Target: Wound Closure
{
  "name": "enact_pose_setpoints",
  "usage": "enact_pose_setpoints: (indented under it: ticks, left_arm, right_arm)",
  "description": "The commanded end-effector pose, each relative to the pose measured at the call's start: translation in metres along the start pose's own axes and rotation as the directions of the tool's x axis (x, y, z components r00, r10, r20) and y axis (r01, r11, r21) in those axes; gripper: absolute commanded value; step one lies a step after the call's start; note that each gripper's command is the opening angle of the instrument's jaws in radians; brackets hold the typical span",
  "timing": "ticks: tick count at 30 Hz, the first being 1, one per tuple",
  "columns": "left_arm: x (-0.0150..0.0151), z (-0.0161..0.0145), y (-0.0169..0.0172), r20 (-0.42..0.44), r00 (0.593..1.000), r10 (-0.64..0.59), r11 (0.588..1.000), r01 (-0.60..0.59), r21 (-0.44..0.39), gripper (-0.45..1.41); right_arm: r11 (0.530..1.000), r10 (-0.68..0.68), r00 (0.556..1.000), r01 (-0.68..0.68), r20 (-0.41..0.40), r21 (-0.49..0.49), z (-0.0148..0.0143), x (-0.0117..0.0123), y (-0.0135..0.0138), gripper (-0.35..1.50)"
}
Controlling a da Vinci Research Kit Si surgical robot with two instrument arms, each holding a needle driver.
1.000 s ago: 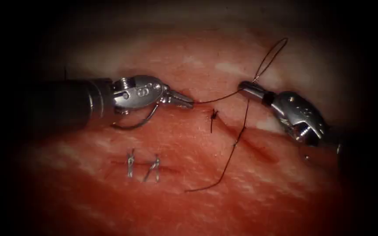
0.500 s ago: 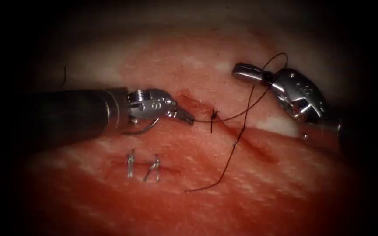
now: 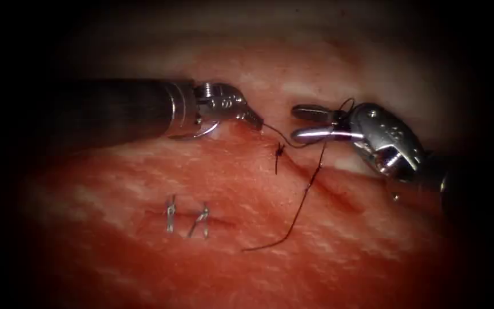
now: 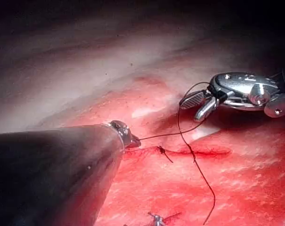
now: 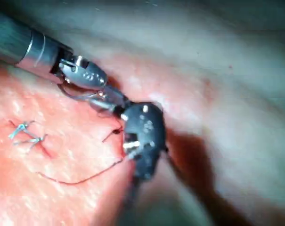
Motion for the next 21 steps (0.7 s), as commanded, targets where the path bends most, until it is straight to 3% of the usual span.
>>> enact_pose_setpoints:
  ticks: [1,11,21]
  left_arm:
    - [0.0001,0.0011,-0.0003,0.001,1.000,0.004,1.000,-0.004,0.000,-0.45]
    - [0.0005,0.0019,-0.0016,0.005,1.000,0.001,1.000,-0.001,0.009,-0.45]
    - [0.0005,0.0018,-0.0016,0.004,1.000,0.000,1.000,0.000,0.008,-0.45]
  right_arm:
    - [1.000,-0.017,1.000,0.017,0.010,0.019,0.0008,-0.0008,0.0002,0.74]
    - [0.975,-0.107,0.983,0.074,0.146,0.212,0.0021,-0.0033,-0.0020,0.76]
    - [0.929,-0.203,0.929,0.083,0.309,0.360,0.0043,-0.0062,-0.0042,0.74]
